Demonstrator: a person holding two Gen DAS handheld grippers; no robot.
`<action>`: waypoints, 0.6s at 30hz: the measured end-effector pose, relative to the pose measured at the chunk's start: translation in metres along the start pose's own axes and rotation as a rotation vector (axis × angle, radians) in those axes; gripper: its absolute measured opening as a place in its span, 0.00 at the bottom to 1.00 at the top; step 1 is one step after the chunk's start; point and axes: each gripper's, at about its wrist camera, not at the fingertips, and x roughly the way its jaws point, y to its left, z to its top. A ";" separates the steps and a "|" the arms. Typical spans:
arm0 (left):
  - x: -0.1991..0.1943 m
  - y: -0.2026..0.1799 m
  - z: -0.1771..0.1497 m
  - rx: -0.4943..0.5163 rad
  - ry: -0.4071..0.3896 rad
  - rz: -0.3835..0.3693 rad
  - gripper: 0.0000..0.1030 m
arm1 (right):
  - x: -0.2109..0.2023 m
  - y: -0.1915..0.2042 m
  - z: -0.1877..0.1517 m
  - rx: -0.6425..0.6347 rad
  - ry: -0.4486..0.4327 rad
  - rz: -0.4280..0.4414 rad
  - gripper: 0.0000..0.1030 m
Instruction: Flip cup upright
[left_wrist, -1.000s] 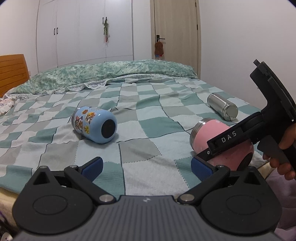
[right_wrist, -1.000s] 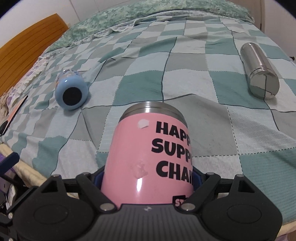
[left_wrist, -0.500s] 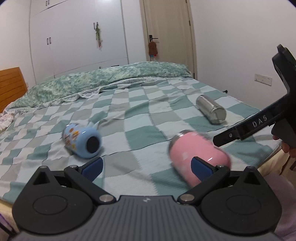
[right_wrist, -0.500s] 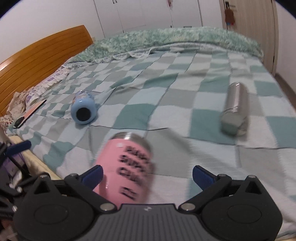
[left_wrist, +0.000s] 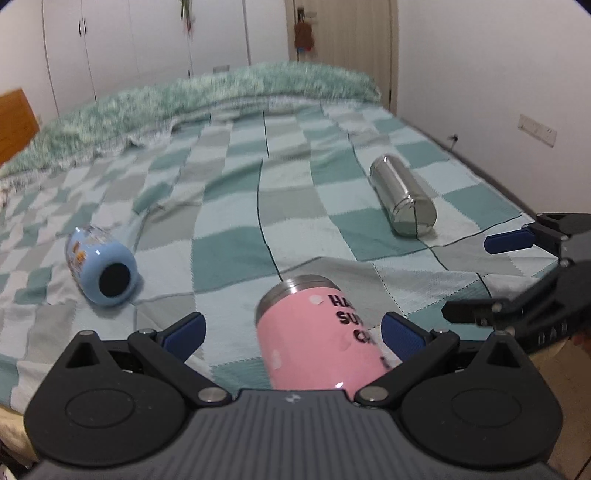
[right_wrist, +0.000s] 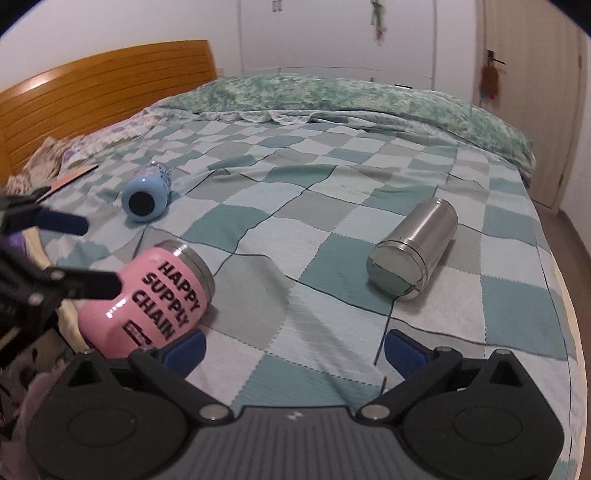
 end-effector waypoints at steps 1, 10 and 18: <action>0.005 -0.001 0.003 -0.007 0.026 -0.005 1.00 | 0.002 -0.002 0.000 -0.010 0.001 0.006 1.00; 0.060 -0.002 0.023 -0.084 0.291 -0.015 1.00 | 0.017 -0.015 -0.009 -0.046 -0.006 0.034 1.00; 0.087 -0.001 0.023 -0.095 0.380 0.019 0.99 | 0.020 -0.016 -0.020 -0.079 -0.006 0.050 1.00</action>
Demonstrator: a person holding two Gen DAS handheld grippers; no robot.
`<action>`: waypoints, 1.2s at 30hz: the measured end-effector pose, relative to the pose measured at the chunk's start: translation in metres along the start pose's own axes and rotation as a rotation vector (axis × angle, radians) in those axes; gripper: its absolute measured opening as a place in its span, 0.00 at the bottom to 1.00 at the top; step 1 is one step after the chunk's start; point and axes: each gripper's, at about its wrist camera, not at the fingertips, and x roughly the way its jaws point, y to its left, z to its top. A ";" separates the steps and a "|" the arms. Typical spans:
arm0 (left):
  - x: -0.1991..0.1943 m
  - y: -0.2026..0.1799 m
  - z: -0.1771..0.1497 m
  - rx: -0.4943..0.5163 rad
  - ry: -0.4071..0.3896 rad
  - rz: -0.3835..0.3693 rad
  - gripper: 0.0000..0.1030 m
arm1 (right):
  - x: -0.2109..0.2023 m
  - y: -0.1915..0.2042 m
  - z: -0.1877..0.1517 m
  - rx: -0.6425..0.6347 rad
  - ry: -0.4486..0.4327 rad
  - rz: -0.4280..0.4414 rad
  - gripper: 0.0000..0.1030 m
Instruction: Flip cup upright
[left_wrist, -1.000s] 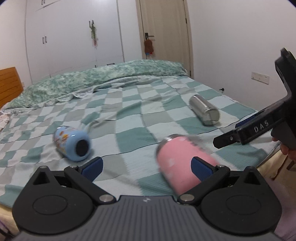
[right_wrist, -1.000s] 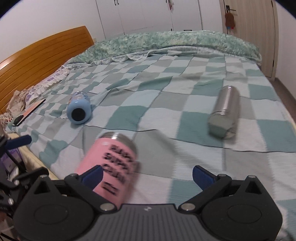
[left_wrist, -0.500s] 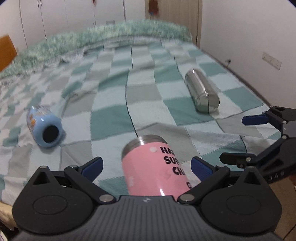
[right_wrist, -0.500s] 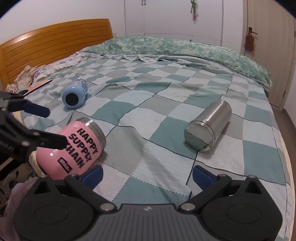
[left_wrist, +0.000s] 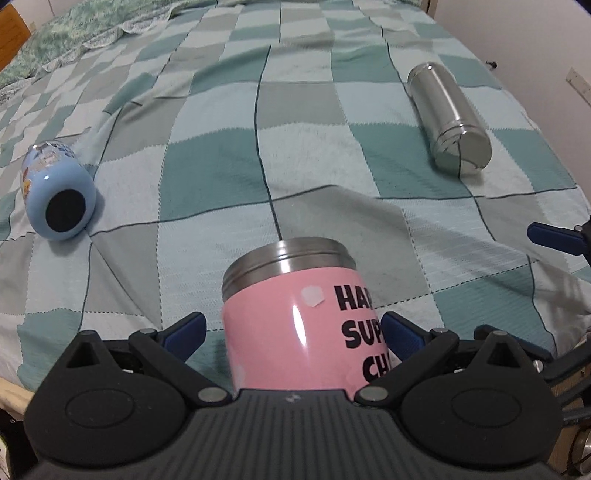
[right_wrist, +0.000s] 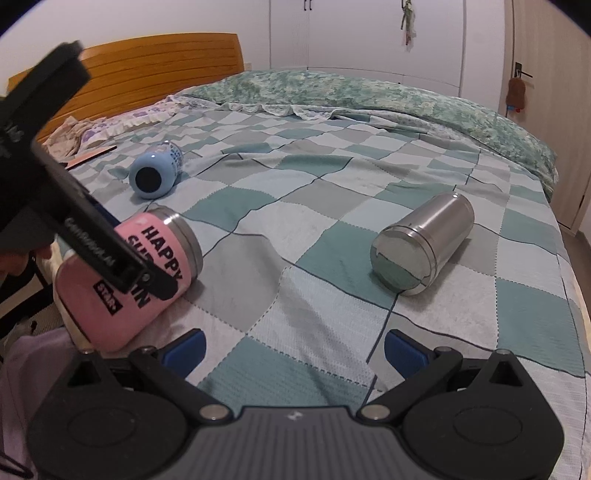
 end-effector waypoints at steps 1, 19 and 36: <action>0.002 0.000 0.000 0.000 0.010 0.000 0.99 | 0.000 0.001 -0.001 -0.004 0.001 0.000 1.00; -0.005 -0.004 -0.002 0.024 -0.060 -0.034 0.87 | -0.008 0.003 -0.003 0.013 -0.023 0.004 1.00; -0.047 -0.015 0.024 0.036 -0.431 -0.095 0.83 | -0.013 -0.007 0.000 0.117 -0.097 -0.041 1.00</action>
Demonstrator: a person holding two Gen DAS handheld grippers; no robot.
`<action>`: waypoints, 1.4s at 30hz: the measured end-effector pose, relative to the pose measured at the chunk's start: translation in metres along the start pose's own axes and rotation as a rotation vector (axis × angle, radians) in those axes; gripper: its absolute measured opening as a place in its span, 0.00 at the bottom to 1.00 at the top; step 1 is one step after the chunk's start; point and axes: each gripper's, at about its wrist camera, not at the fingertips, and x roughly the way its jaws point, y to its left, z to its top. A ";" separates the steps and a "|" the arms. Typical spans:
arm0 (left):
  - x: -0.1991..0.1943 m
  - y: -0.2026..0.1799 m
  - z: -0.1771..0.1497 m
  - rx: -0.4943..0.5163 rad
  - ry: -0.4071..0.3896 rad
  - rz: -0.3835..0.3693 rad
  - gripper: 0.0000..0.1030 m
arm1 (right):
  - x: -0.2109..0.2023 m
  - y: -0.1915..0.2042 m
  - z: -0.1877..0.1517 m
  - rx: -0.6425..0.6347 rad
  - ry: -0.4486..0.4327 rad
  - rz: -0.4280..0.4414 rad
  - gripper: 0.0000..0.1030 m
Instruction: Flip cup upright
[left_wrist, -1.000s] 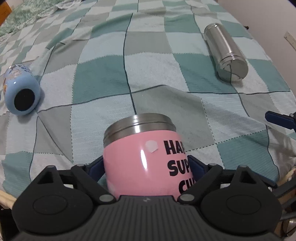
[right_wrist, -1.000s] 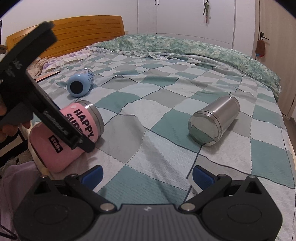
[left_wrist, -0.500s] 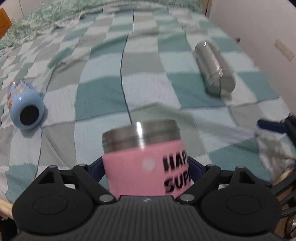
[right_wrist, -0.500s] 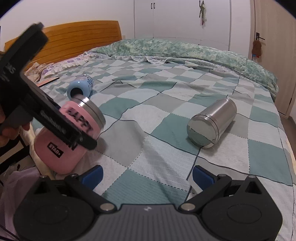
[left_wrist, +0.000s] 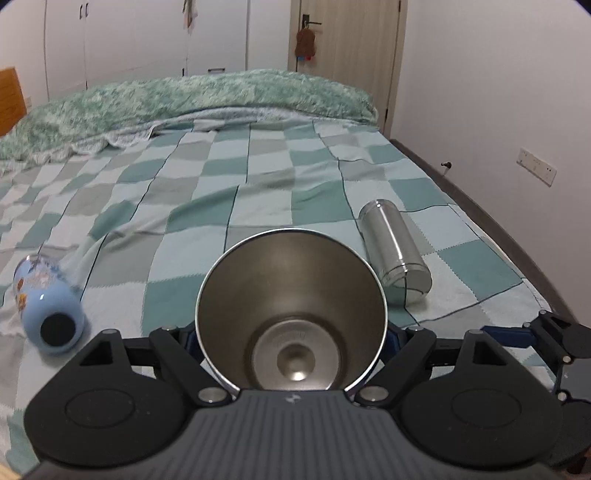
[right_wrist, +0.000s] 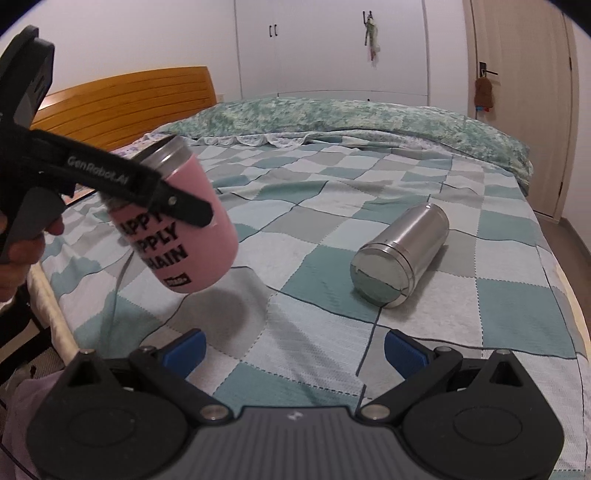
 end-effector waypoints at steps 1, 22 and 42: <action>0.003 -0.004 0.000 0.011 0.000 0.010 0.83 | 0.001 -0.001 0.000 0.004 0.000 -0.003 1.00; 0.010 -0.001 -0.031 0.059 -0.077 -0.011 1.00 | -0.006 0.002 -0.004 0.037 -0.020 -0.043 1.00; -0.149 0.050 -0.136 0.030 -0.461 0.055 1.00 | -0.087 0.112 -0.035 0.012 -0.279 -0.117 1.00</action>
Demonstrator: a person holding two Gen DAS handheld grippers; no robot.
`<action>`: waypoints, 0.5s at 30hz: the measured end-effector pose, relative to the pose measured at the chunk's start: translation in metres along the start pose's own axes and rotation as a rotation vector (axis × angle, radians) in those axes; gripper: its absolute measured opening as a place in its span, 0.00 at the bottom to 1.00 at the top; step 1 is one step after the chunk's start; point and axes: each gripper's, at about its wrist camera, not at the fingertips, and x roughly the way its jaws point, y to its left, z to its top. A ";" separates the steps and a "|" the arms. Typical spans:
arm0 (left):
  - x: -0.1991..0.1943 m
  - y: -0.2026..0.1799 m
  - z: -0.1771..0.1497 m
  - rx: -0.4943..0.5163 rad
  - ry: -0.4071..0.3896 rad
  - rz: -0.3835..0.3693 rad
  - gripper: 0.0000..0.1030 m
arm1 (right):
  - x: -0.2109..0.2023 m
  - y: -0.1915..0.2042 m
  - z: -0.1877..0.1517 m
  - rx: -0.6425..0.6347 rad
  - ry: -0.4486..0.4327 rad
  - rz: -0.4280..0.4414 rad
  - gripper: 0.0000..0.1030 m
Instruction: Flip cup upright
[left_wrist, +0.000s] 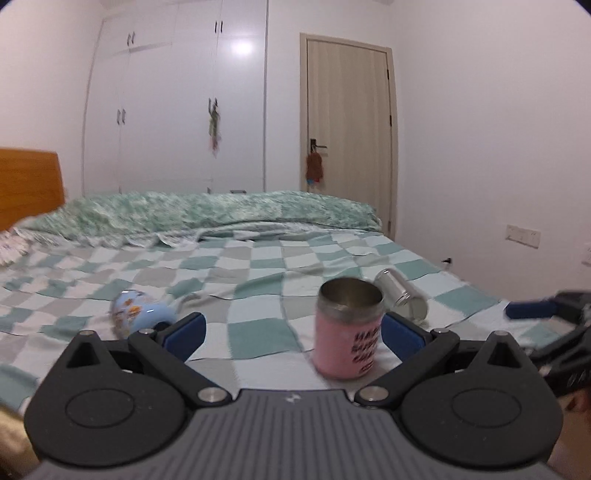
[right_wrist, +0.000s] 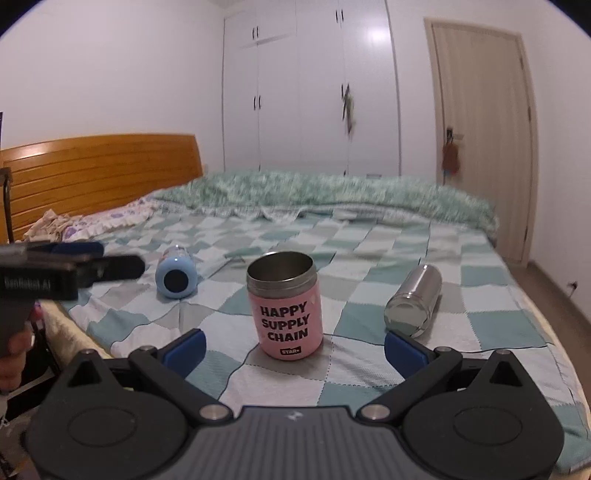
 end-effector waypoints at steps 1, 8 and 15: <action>-0.005 -0.001 -0.008 0.014 -0.012 0.016 1.00 | -0.003 0.004 -0.005 -0.004 -0.017 -0.012 1.00; -0.021 0.001 -0.045 -0.044 -0.076 0.070 1.00 | -0.020 0.020 -0.041 -0.006 -0.107 -0.100 1.00; -0.021 -0.013 -0.081 -0.001 -0.175 0.182 1.00 | -0.018 0.024 -0.074 -0.040 -0.170 -0.183 1.00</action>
